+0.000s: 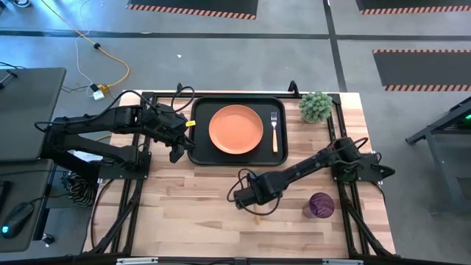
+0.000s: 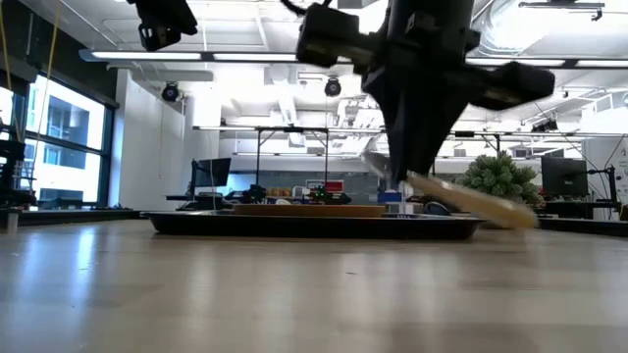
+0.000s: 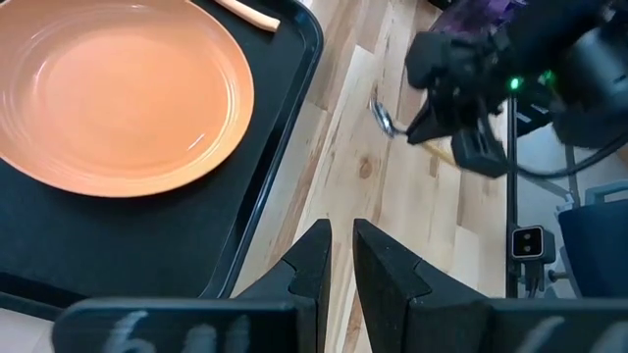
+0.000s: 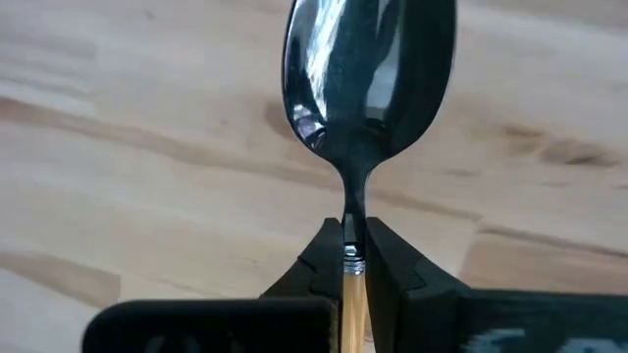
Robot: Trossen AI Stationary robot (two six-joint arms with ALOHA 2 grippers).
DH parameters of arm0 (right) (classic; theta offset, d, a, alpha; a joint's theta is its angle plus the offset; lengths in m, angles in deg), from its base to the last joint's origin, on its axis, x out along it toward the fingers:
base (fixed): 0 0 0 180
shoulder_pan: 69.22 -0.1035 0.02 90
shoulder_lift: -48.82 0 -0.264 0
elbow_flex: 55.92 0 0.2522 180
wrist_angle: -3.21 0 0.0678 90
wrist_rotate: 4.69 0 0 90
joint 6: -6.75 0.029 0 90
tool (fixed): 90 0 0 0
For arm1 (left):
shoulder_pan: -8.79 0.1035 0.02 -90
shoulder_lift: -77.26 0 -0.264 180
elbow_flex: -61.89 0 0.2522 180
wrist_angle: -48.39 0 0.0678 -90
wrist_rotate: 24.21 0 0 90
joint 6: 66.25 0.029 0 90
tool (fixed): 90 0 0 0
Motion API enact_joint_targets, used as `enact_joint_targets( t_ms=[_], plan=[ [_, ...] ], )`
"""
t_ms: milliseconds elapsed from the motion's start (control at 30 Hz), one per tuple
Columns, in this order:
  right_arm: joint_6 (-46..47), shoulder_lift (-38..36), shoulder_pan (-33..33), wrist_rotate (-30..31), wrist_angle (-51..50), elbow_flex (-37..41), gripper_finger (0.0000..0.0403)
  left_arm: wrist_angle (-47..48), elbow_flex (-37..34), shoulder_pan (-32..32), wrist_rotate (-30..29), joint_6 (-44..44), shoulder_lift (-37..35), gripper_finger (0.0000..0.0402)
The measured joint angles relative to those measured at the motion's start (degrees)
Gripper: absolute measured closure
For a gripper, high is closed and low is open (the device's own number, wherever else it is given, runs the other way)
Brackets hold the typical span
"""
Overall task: Pick and place plate/cup/fork/spoon on tray
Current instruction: Put the yellow spoon on the black serving tray to the left of the light orange fork
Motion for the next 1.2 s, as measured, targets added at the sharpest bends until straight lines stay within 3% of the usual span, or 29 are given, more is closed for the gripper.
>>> enact_joint_targets(
  t_ms=[233, 567, 867, 1000, 1200],
  plan=[
    [-3.87, -5.78, 1.53, 3.82, -3.23, 1.14, 0.0402, -0.07, 0.0, 0.03, 0.0, 0.92, -0.01, 0.0364],
    [-8.43, -19.41, 9.44, 5.89, -2.8, 13.62, 0.0403, -0.1, -0.02, 0.05, -0.01, 0.92, -0.01, 0.0364],
    [-12.89, -29.75, 22.88, 6.41, -0.03, 23.25, 0.0403, -0.43, -0.02, 0.12, -0.17, 0.41, 0.0, 0.0364],
    [-16.54, -29.89, 30.69, 4.9, 0.37, 24.48, 0.0403, -0.52, -0.02, 0.12, -0.17, 0.37, 0.01, 0.0364],
    [-25.74, -27.91, 40.99, -0.6, 11.0, 24.48, 0.0403, -0.59, -0.02, 0.12, -0.25, 0.4, 0.03, 0.0364]
  ],
)
